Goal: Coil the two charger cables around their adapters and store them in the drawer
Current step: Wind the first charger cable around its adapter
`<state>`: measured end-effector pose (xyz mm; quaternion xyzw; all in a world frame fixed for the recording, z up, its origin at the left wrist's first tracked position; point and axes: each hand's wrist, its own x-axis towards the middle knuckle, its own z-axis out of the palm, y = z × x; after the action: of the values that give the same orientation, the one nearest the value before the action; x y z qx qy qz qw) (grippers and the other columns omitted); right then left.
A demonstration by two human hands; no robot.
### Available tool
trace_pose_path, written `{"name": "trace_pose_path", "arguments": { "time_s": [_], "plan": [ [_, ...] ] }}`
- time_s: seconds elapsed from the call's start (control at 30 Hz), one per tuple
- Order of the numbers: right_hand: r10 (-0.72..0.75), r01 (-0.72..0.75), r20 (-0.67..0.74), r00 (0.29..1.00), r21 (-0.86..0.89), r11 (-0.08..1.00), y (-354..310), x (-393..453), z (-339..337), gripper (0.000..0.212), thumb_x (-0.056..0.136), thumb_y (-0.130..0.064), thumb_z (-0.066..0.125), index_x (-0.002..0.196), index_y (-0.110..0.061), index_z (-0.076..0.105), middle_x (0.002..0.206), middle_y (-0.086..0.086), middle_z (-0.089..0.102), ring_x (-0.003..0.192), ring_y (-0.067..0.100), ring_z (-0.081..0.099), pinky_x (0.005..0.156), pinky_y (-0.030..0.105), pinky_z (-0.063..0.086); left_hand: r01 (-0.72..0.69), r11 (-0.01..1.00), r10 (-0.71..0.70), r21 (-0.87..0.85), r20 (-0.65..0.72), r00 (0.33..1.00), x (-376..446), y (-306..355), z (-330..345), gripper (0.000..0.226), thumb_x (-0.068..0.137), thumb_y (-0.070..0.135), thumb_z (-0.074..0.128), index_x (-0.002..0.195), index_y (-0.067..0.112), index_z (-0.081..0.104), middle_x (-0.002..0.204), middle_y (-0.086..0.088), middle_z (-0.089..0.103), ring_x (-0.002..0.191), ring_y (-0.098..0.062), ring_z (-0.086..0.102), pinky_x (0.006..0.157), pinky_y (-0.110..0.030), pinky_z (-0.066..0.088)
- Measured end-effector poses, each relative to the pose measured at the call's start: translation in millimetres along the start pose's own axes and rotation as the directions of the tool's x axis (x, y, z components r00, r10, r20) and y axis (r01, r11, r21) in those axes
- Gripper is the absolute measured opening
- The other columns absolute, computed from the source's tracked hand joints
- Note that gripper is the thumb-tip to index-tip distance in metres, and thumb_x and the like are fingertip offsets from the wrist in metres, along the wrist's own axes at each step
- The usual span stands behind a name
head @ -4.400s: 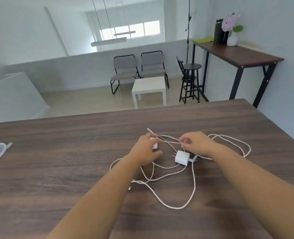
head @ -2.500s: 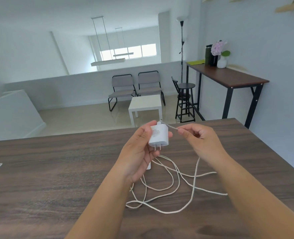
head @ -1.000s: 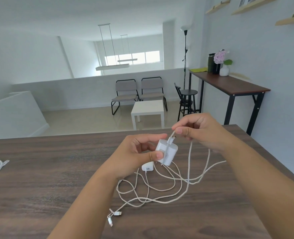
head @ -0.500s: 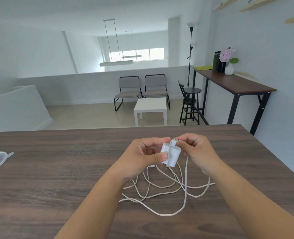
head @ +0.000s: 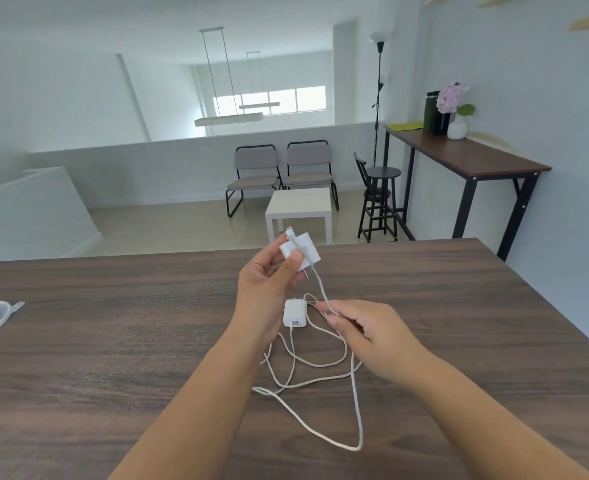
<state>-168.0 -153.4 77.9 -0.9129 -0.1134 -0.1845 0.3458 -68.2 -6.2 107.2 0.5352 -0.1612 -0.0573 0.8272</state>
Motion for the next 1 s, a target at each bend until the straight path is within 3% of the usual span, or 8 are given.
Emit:
{"name": "trace_pose_path", "arguments": {
  "time_s": [0.07, 0.13, 0.23, 0.3, 0.37, 0.53, 0.83, 1.0],
  "plan": [
    [0.012, -0.008, 0.071, 0.997, -0.052, 0.999, -2.9, 0.7, -5.4, 0.030, 0.101, -0.032, 0.044, 0.125, -0.026, 0.062, 0.074, -0.044, 0.056, 0.073, -0.005, 0.056, 0.075, 0.027, 0.049, 0.008, 0.998, -0.008, -0.058, -0.014, 1.000, 0.5, -1.2, 0.8, 0.036, 0.090, 0.006, 0.061, 0.126, 0.005, 0.060, 0.098, -0.003, 0.069, 0.089, -0.015, 0.067, 0.080, -0.027, 0.058],
    [0.045, -0.028, 0.133, 0.990, -0.122, 0.992, -5.4, -0.2, -7.5, 0.033, 0.102, -0.035, 0.040, 0.130, -0.034, 0.057, 0.067, -0.052, 0.046, 0.066, -0.012, 0.051, 0.065, 0.024, 0.045, 0.019, 0.991, -0.021, -0.130, -0.014, 1.000, 0.0, -0.8, 2.2, 0.032, 0.090, 0.005, 0.060, 0.122, 0.004, 0.062, 0.101, -0.007, 0.069, 0.088, -0.015, 0.069, 0.078, -0.026, 0.059],
    [0.041, -0.016, 0.143, 0.989, -0.169, 0.986, -11.2, -1.3, -12.0, 0.034, 0.102, -0.038, 0.037, 0.131, -0.040, 0.054, 0.072, -0.040, 0.057, 0.069, -0.008, 0.055, 0.062, 0.022, 0.043, 0.029, 0.991, -0.034, -0.134, -0.036, 0.999, -0.8, -3.7, 2.6, 0.032, 0.090, 0.006, 0.062, 0.122, 0.004, 0.062, 0.099, -0.006, 0.069, 0.087, -0.014, 0.070, 0.076, -0.024, 0.058],
    [0.026, 0.000, 0.121, 0.992, -0.212, 0.977, -12.8, 0.3, -17.8, 0.034, 0.101, -0.042, 0.033, 0.121, -0.038, 0.060, 0.082, -0.016, 0.066, 0.077, 0.005, 0.058, 0.068, 0.032, 0.048, 0.016, 0.996, -0.020, -0.084, -0.044, 0.999, -2.8, -5.5, 1.8, 0.035, 0.089, 0.006, 0.063, 0.124, 0.004, 0.061, 0.098, -0.006, 0.070, 0.088, -0.016, 0.070, 0.076, -0.024, 0.058],
    [-0.016, 0.044, 0.099, 0.995, -0.288, 0.957, -13.0, 3.8, -23.2, 0.038, 0.099, -0.045, 0.027, 0.106, -0.031, 0.062, 0.082, -0.008, 0.060, 0.078, 0.013, 0.055, 0.069, 0.036, 0.048, -0.021, 0.999, 0.022, 0.050, -0.030, 0.999, -5.0, -7.1, -1.2, 0.037, 0.087, 0.008, 0.067, 0.124, 0.011, 0.064, 0.100, -0.006, 0.072, 0.090, -0.017, 0.069, 0.075, -0.025, 0.057],
    [-0.104, 0.117, 0.055, 0.993, -0.355, 0.928, -9.2, 16.6, -36.7, 0.027, 0.100, -0.036, 0.041, 0.103, -0.028, 0.066, 0.081, -0.017, 0.048, 0.083, 0.011, 0.055, 0.068, 0.029, 0.044, -0.112, 0.906, 0.063, 0.408, 0.131, 0.989, -8.2, -14.1, -11.9, 0.039, 0.078, 0.023, 0.078, 0.114, 0.035, 0.068, 0.106, -0.011, 0.070, 0.097, -0.023, 0.069, 0.081, -0.032, 0.058],
    [-0.234, 0.206, -0.092, 0.968, -0.250, 0.946, -2.8, 32.0, -42.6, 0.022, 0.089, -0.039, 0.054, 0.092, -0.026, 0.071, 0.068, -0.025, 0.037, 0.069, 0.002, 0.038, 0.066, 0.009, 0.031, -0.070, 0.885, -0.101, 0.460, 0.336, 0.937, -15.9, 0.0, -21.2, 0.046, 0.076, 0.025, 0.080, 0.121, 0.025, 0.068, 0.102, -0.012, 0.071, 0.087, -0.019, 0.065, 0.084, -0.042, 0.056],
    [-0.215, 0.202, -0.118, 0.969, -0.115, 0.973, -9.6, 35.3, -38.7, 0.014, 0.085, -0.041, 0.059, 0.085, -0.030, 0.068, 0.076, -0.017, 0.056, 0.075, 0.001, 0.051, 0.068, 0.010, 0.035, -0.064, 0.888, -0.127, 0.456, 0.376, 0.918, -19.3, 9.7, -21.9, 0.048, 0.070, 0.029, 0.082, 0.117, 0.028, 0.071, 0.103, -0.014, 0.068, 0.086, -0.021, 0.064, 0.079, -0.041, 0.058]
  ]
}}
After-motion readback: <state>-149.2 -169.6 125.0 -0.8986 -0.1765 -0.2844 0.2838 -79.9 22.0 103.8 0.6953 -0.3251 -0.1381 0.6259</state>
